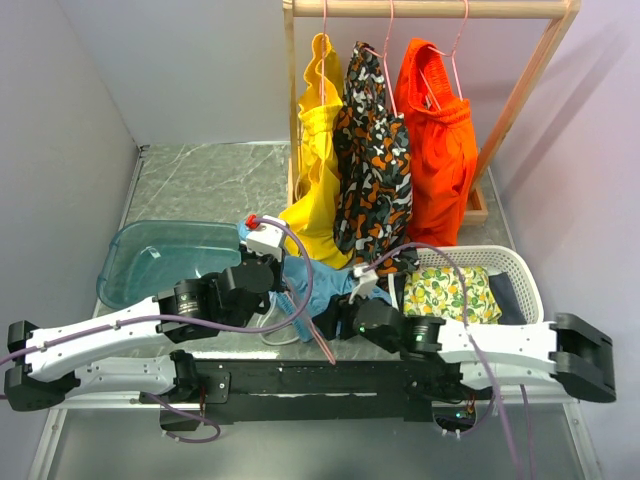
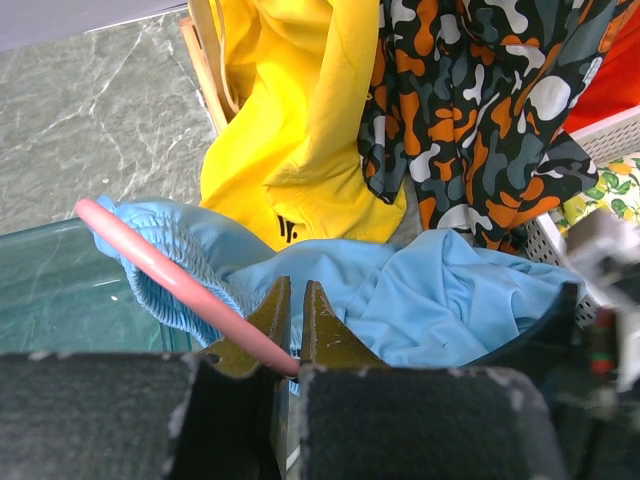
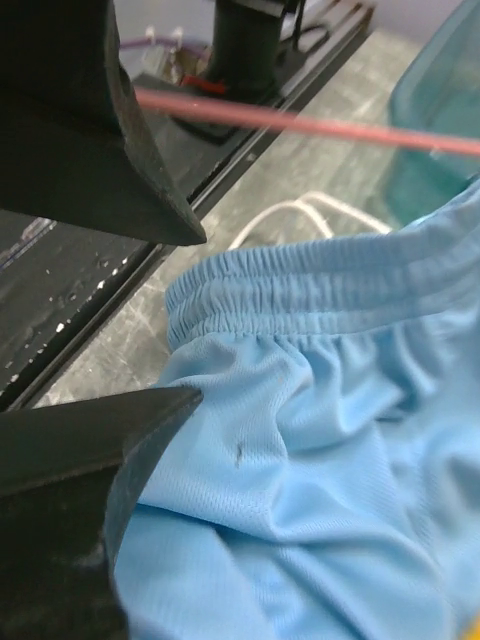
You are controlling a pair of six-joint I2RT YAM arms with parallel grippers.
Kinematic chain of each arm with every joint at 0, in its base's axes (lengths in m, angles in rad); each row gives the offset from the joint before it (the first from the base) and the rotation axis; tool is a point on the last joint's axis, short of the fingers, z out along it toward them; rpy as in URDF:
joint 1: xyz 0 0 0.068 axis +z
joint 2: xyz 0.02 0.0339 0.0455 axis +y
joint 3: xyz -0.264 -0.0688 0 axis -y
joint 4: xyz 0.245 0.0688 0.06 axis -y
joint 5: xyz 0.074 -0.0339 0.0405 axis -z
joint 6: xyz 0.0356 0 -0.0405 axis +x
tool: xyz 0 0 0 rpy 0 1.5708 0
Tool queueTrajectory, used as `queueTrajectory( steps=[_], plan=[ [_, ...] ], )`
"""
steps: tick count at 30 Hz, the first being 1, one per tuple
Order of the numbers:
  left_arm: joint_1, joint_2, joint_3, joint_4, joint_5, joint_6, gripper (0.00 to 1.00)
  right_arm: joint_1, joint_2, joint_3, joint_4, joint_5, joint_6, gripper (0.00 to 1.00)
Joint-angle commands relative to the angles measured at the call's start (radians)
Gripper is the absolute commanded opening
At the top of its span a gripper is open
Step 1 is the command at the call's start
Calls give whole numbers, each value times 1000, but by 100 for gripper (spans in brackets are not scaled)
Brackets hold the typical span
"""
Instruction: Place the shorts on the hanger
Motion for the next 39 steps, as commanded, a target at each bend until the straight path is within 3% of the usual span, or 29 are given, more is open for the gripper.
queueTrajectory(
  steps=[1, 9, 14, 16, 17, 19, 25, 28, 35, 39],
  plan=[
    [0, -20, 8, 26, -29, -6, 1, 26, 126, 48, 138, 6, 31, 68],
    [0, -23, 11, 22, -29, -7, 1, 44, 282, 87, 179, 49, 52, 80],
    [0, -15, 17, 19, -29, -13, 1, 58, 367, 154, 129, 79, 63, 82],
    [0, -15, 20, 16, -39, -16, 1, 61, 370, 147, 104, 111, 86, 74],
    [0, -15, 22, 13, -44, -18, 1, 59, 344, 137, 98, 120, 112, 58],
    [0, -18, 23, 11, -70, -27, 1, 59, 306, 108, 74, 151, 138, 39],
    [0, 8, 55, 2, -205, -93, 1, 59, 94, 71, -34, 181, 129, 8],
    [0, 22, 72, 12, -273, -116, 1, 56, -27, 74, -95, 185, 108, 0],
    [16, 14, 83, 77, -421, -145, 1, 13, -201, 62, -155, 97, 59, 0],
    [50, 52, 115, 17, -470, -223, 1, 12, -287, 48, -192, 60, 46, 0]
  ],
)
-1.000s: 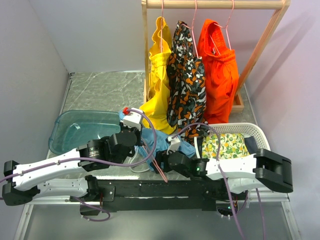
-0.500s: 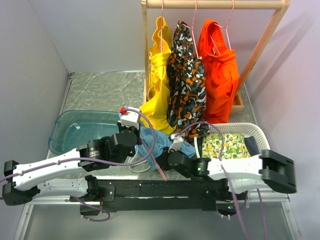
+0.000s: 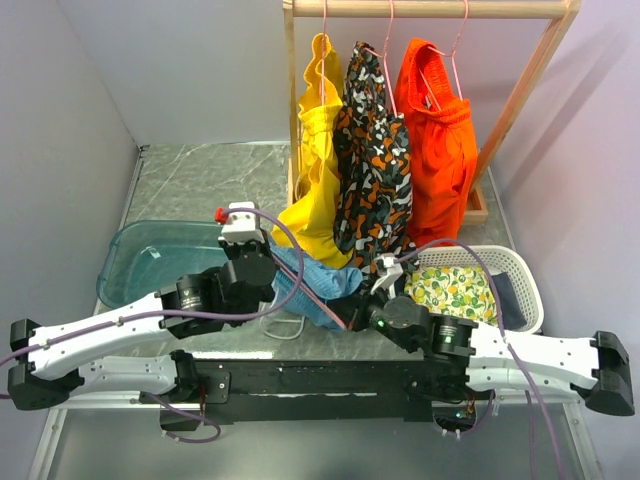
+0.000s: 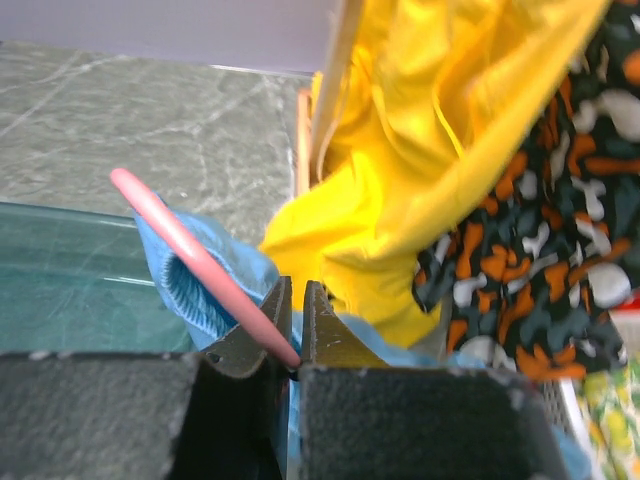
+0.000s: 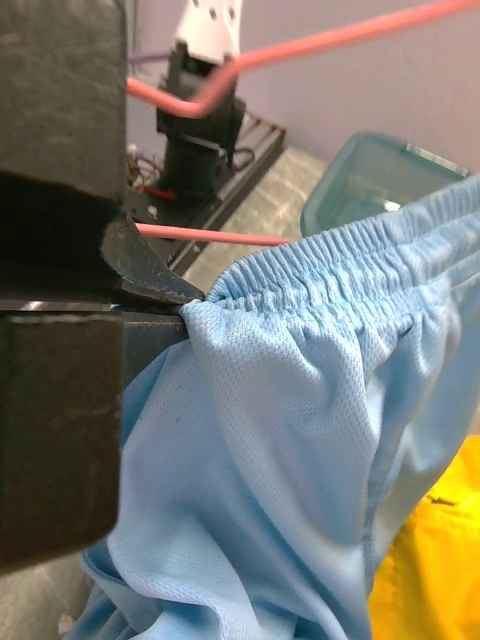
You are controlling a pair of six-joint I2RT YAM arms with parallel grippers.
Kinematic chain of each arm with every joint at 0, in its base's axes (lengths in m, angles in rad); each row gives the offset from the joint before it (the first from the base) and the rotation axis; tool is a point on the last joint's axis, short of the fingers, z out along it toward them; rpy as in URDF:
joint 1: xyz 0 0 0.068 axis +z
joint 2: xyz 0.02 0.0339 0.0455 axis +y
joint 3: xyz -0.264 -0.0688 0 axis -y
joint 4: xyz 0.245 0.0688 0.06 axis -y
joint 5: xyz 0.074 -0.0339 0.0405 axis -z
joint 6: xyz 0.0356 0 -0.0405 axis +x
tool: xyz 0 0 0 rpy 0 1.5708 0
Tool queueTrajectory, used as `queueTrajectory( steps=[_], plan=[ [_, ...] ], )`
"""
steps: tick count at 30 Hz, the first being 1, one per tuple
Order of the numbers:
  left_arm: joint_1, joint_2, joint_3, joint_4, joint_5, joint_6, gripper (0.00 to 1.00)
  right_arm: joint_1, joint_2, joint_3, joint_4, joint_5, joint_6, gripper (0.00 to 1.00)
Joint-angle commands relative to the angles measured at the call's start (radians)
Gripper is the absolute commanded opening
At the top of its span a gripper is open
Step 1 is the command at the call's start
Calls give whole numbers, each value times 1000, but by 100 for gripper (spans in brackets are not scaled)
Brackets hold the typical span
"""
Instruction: Place the shorts on the hanger
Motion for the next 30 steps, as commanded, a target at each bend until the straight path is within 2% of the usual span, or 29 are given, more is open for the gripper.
queueTrajectory(
  steps=[1, 7, 12, 21, 27, 30],
  plan=[
    [53, 25, 72, -23, -159, -71, 1, -4, -101, -19, -62, -32, -27, 0],
    [126, 13, 37, 59, -132, -27, 1, -29, -190, -11, -162, -47, -21, 0],
    [145, 10, 11, 91, -138, -23, 1, -62, -252, 7, -201, -75, -6, 0],
    [146, -3, -73, 149, -187, -36, 1, -230, -221, 99, -241, -282, 8, 0],
    [146, 34, -83, 116, -297, -144, 1, -299, -203, 131, -211, -469, 50, 0],
    [151, 74, -52, 14, -343, -302, 1, -319, -198, 141, -211, -548, 65, 0]
  ],
)
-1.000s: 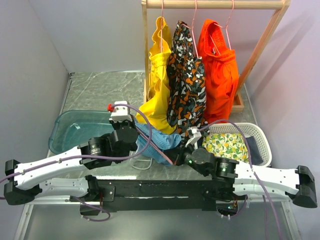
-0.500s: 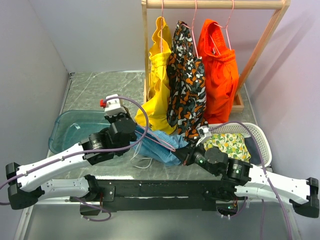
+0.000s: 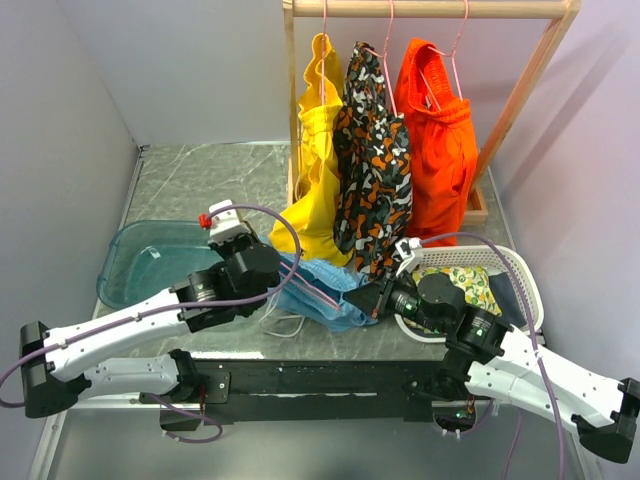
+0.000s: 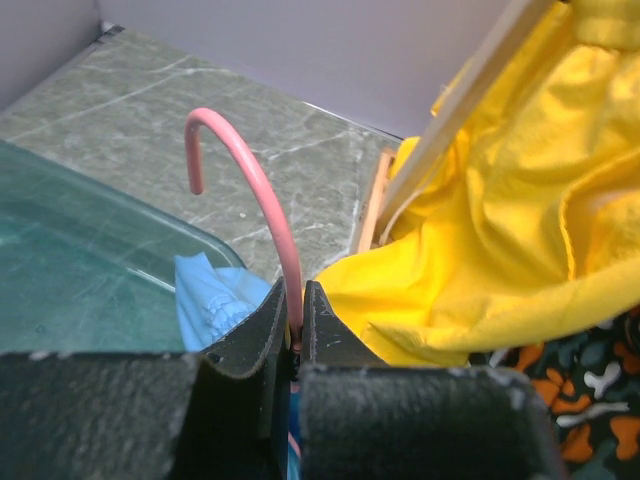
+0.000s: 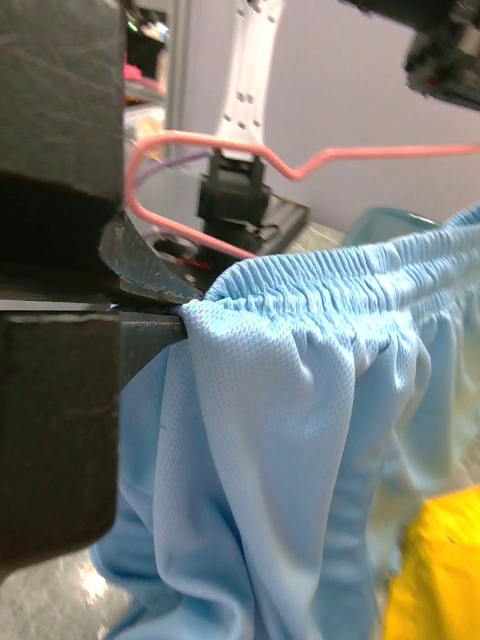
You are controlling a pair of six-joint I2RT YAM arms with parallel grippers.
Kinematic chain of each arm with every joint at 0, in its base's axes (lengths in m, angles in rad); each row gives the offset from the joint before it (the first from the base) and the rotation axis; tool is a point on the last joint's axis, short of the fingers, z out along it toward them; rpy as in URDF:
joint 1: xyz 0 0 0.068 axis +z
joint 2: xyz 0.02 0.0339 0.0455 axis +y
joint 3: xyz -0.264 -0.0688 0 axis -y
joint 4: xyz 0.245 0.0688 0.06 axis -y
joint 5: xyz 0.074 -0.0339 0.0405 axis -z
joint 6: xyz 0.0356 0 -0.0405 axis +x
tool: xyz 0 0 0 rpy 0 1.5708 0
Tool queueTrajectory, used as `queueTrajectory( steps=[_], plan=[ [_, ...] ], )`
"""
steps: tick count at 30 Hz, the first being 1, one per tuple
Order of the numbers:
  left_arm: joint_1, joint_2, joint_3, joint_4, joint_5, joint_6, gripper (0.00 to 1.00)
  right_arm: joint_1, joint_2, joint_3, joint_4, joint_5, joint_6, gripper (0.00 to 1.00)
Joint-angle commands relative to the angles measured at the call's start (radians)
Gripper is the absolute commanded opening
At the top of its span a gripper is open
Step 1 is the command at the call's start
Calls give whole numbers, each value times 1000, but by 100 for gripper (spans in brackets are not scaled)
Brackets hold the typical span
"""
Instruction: Place the shorts on the hanger
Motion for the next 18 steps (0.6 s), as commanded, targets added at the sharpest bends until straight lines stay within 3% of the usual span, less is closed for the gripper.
queueTrajectory(
  steps=[1, 4, 5, 6, 8, 10, 18],
  plan=[
    [22, 63, 61, -147, -179, -191, 1, -30, 4, 61, 11, -162, 33, 0],
    [25, 132, 121, -345, -209, -397, 1, -47, -11, 66, -8, -196, 40, 0],
    [25, 154, 139, -509, -214, -474, 1, -55, -28, 69, -18, -197, 46, 0],
    [27, 175, 159, -605, -217, -663, 1, -62, -38, 69, -25, -199, 47, 0],
    [28, 246, 221, -792, -232, -847, 1, -82, -61, 75, -44, -208, 52, 0],
    [28, 333, 282, -1073, -248, -1126, 1, -96, -69, 84, -50, -237, 58, 0],
    [27, 367, 284, -1091, -260, -1159, 1, -150, -88, 115, -102, -265, 55, 0]
  ],
)
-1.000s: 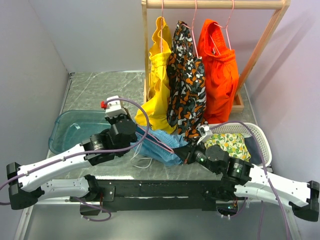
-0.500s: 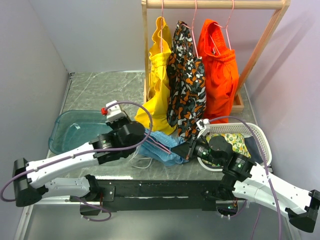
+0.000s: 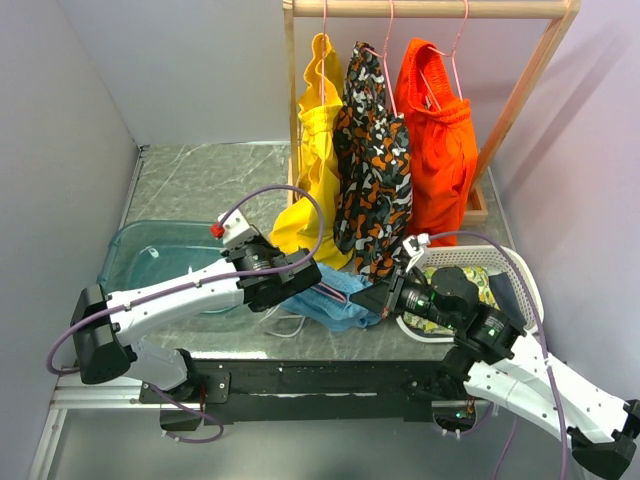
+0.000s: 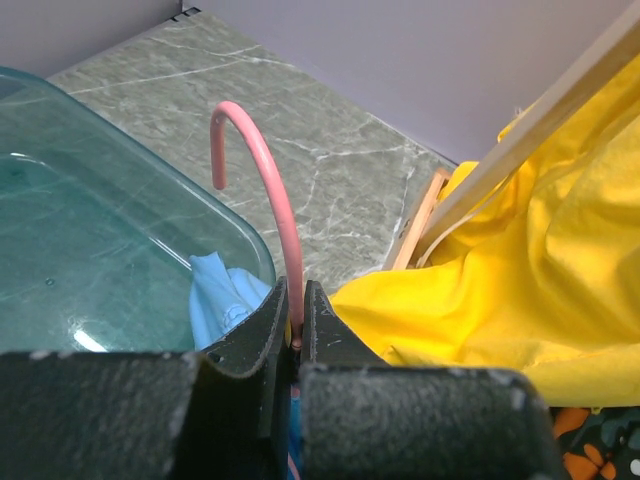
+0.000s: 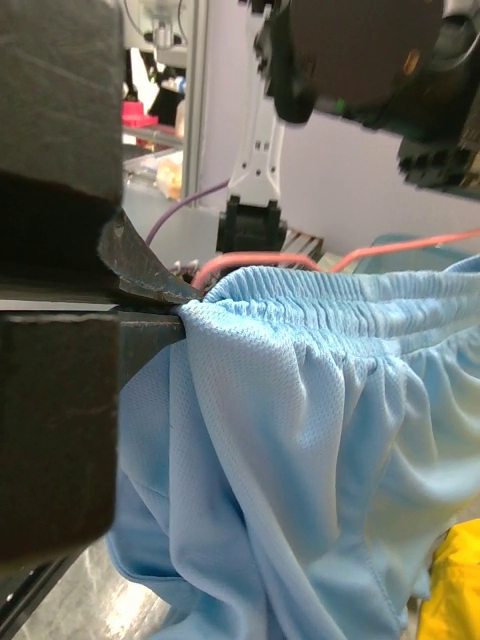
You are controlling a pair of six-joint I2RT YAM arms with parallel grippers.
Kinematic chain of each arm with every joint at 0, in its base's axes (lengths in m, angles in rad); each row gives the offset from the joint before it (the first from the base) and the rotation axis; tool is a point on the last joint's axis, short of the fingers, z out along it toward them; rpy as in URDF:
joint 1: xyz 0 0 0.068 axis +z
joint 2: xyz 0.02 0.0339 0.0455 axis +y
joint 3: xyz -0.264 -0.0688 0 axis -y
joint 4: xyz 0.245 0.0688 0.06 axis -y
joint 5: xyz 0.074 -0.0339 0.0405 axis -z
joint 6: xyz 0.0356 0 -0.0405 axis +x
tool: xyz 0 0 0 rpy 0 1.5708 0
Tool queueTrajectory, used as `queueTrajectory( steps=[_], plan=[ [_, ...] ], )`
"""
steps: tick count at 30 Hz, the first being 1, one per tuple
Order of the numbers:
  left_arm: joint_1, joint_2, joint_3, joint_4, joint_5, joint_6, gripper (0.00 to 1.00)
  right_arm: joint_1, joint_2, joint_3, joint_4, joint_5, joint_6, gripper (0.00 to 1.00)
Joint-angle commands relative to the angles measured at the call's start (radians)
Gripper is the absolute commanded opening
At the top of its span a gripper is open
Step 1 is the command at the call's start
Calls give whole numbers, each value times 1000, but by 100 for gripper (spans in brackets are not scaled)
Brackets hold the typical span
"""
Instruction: Place the shorts on the hanger
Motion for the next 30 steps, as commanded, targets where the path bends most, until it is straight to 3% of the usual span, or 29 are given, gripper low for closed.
queueTrajectory(
  steps=[1, 10, 23, 26, 28, 29, 30],
  plan=[
    [14, 10, 5, -170, -123, -102, 1, -29, -41, 73, 10, -69, 19, 0],
    [-3, 31, 37, -170, -131, -81, 1, -41, 54, 126, 107, -147, 114, 0],
    [-65, 42, 180, -168, -82, 89, 1, -40, 228, 307, 135, 19, 140, 0],
    [-87, 36, 218, -110, -61, 204, 1, -38, 253, 309, 150, 48, 137, 0],
    [-98, 1, 201, 17, -18, 428, 1, -40, 264, 306, 162, 51, 134, 0],
    [-98, -25, 175, 247, 8, 536, 1, -37, 273, 304, 165, 54, 135, 0],
    [-98, -63, 134, 409, 94, 838, 1, -37, 276, 304, 167, 65, 134, 0]
  ],
)
